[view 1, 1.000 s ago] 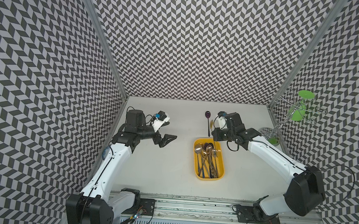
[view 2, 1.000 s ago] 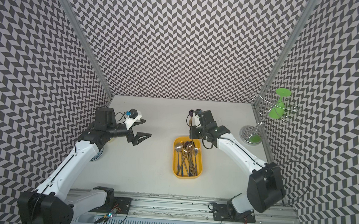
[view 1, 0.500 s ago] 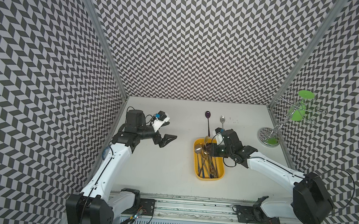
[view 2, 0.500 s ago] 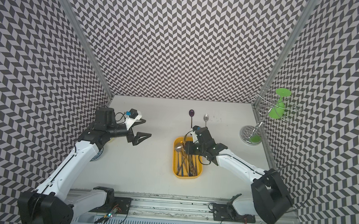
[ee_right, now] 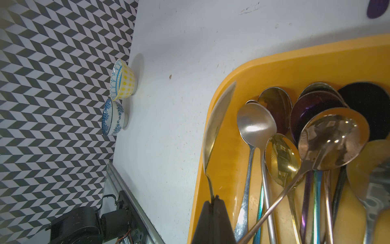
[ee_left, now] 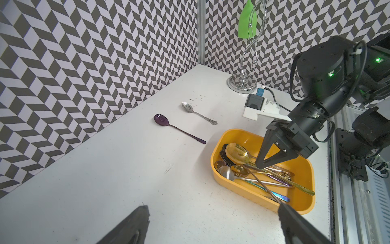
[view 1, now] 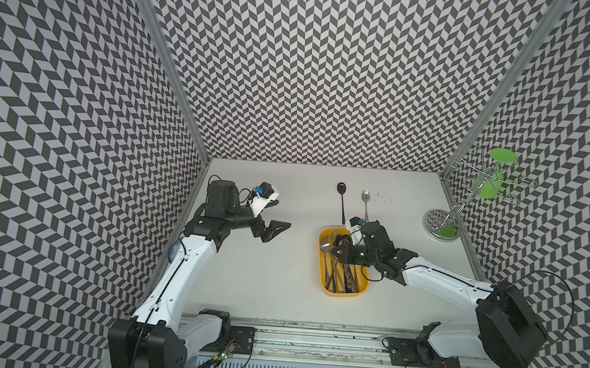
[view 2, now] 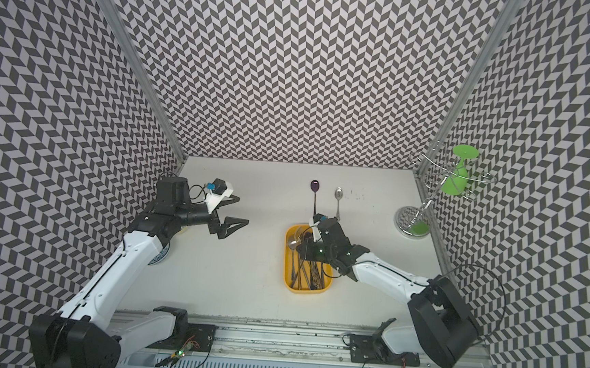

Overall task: Put the spoon into the storage box
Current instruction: Place the spoon in the storage box.

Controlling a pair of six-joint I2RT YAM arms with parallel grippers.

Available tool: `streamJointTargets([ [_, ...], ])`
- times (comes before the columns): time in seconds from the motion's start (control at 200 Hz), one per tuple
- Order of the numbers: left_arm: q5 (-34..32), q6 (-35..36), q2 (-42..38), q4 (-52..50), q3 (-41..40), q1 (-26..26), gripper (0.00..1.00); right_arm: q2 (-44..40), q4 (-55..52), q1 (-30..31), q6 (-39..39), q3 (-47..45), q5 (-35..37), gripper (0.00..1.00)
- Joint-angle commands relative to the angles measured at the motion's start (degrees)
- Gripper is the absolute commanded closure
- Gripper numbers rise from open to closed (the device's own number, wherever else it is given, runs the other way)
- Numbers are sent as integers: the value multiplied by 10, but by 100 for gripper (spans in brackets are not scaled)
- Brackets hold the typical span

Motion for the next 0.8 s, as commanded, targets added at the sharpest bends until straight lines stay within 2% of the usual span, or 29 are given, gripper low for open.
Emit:
streamJointTargets([
  [0.0,10,3,-6,-8,11,2,1,9,33,5,8,8,3,91],
  [0.15,13,2,-8,3,2,2,1,-7,9,4,-7,28,39,70],
  [0.516,13,3,-10,-7,11,3,1,-16,-111,-18,-105,146,196,48],
  [0.681,10,3,-10,-13,15,3,1,5,-167,-38,-166,203,232,35],
  [0.796,12,4,-14,-5,8,3,1,2,-169,-53,-177,213,232,30],
])
